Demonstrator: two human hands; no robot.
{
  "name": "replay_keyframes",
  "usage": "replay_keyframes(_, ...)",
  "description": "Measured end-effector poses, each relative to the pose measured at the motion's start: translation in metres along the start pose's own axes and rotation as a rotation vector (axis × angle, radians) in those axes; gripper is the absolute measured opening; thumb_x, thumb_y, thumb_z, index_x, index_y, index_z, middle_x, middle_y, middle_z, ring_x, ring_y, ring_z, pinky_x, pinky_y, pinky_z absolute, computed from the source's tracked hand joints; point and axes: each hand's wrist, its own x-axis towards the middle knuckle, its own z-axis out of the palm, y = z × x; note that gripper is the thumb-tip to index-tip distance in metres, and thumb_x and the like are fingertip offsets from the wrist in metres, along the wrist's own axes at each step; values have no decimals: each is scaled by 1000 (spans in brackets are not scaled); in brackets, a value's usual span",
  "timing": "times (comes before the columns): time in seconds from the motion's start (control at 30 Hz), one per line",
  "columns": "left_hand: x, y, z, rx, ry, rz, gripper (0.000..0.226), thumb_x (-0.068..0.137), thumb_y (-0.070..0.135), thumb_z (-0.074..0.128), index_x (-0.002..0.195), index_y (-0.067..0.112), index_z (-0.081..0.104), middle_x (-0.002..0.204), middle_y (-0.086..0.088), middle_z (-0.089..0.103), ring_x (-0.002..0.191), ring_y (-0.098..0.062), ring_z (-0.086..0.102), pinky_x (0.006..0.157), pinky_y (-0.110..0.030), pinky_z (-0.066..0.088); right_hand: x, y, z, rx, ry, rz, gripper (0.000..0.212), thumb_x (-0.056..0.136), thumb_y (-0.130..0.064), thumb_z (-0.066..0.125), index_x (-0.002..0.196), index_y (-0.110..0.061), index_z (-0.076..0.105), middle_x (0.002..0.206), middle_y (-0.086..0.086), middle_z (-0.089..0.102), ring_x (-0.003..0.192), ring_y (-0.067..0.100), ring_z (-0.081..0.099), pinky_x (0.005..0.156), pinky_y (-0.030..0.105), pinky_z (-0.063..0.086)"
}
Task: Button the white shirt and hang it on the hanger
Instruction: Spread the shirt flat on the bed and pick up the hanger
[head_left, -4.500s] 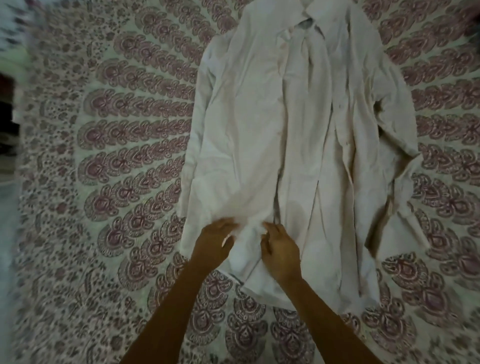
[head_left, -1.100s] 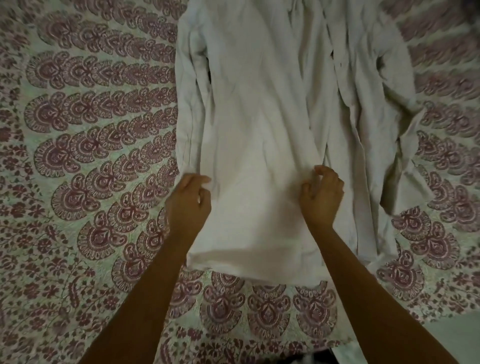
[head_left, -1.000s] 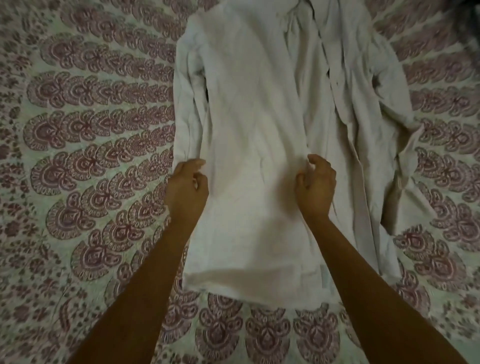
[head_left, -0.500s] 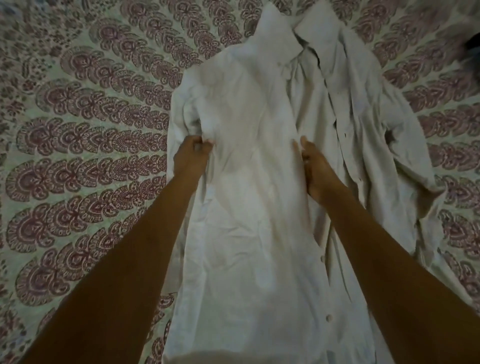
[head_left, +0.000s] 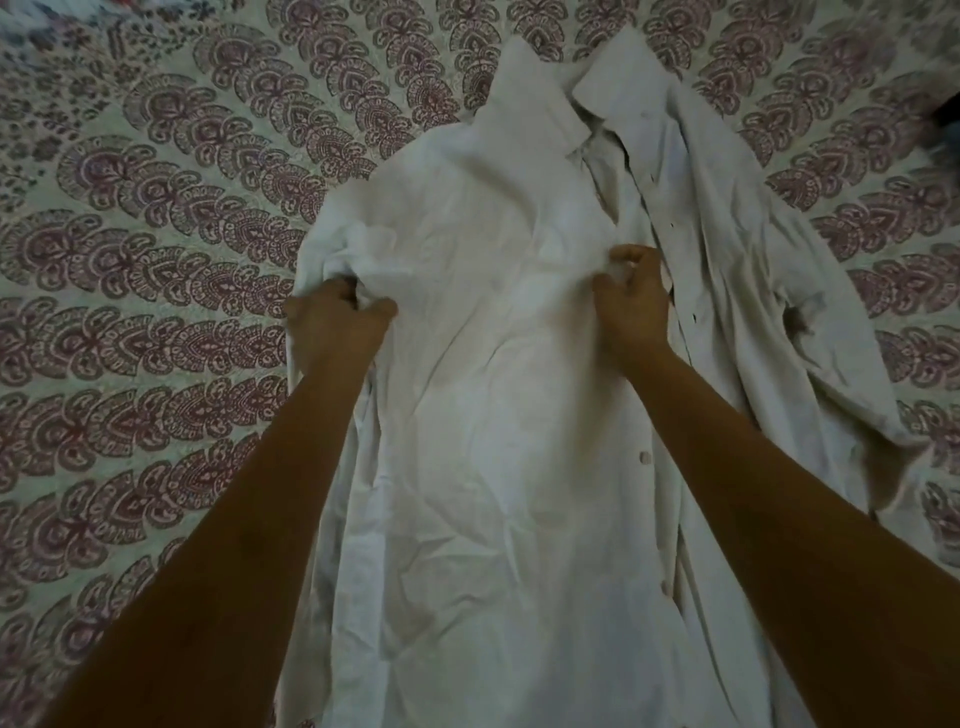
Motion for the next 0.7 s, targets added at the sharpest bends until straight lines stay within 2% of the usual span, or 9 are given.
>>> replay_keyframes(0.1,11,21,-4,13,57,-48,41,79,45,53,103,14,63,117,-22,51,108,-37,46,100,-49,38,18,-14,5,147,-18,87,27,92,-24,52,116,-14,45,92,-8,49,75,1,48,62,12,38)
replay_keyframes(0.17,19,31,-6,-337,-51,-81,44,78,44,54,104,10,64,99,-15,62,88,-25,57,95,-50,46,35,-30,6,267,-80,149,21,91,-26,53,110,-18,47,94,-9,50,86,6,50,74,17,41)
replay_keyframes(0.27,29,34,-5,-728,-164,-225,60,63,48,71,113,16,62,105,-8,68,93,-25,66,90,-46,53,61,-53,11,318,-289,180,20,88,-23,57,108,-22,59,117,-5,55,108,12,49,94,26,38)
replay_keyframes(0.37,30,28,-1,-604,-104,-130,42,78,40,69,112,15,61,103,-5,65,92,-22,63,78,-30,50,87,-62,19,266,-315,120,25,86,-6,57,109,-15,65,106,-8,64,95,6,58,84,11,45)
replay_keyframes(0.43,35,17,2,-512,-10,-89,40,83,37,66,105,3,65,89,-8,62,77,-19,59,67,-26,44,99,-62,20,95,-176,-9,29,86,5,46,105,-8,64,97,-7,69,89,5,62,72,4,44)
replay_keyframes(0.47,32,16,2,-498,15,-62,40,84,35,65,96,-3,65,79,-8,58,68,-15,54,63,-24,41,104,-61,18,-117,-89,-99,34,86,2,43,114,-8,59,112,-1,66,103,12,60,81,10,44)
replay_keyframes(0.57,22,16,1,-384,51,48,40,89,33,59,74,-3,58,76,-19,58,72,-24,54,72,-28,39,103,-52,16,-798,-171,-200,64,89,-18,49,146,-19,19,154,9,15,137,33,24,108,44,25)
replay_keyframes(0.63,17,14,-3,-335,30,108,40,90,31,57,66,0,53,78,-29,58,73,-32,54,72,-33,40,88,-44,18,-891,-212,-200,70,89,-26,54,146,-23,15,156,12,-4,141,36,9,111,51,16)
replay_keyframes(0.7,12,6,-11,-307,2,141,38,95,29,50,60,13,48,61,-14,50,64,-24,47,67,-27,33,61,-38,24,-867,-154,-269,64,89,-25,53,145,-20,23,156,15,-6,141,37,6,112,51,13)
